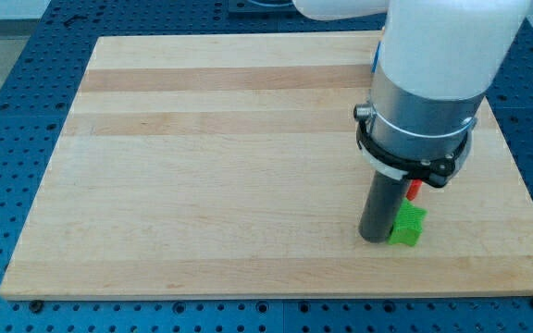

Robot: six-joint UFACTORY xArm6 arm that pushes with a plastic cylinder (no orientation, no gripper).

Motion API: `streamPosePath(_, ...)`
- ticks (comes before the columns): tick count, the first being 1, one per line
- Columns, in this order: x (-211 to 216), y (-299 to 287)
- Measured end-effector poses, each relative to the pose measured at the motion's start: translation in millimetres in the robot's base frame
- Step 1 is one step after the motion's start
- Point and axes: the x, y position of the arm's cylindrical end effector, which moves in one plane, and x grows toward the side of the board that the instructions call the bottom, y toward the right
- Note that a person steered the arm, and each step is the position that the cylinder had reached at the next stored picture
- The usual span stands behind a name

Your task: Slide the blue cube right a bit

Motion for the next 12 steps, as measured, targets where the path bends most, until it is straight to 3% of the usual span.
streamPosePath(6,0,13)
streamPosePath(7,-19,0)
streamPosePath(10,-227,-9)
streamPosePath(12,-234,-28)
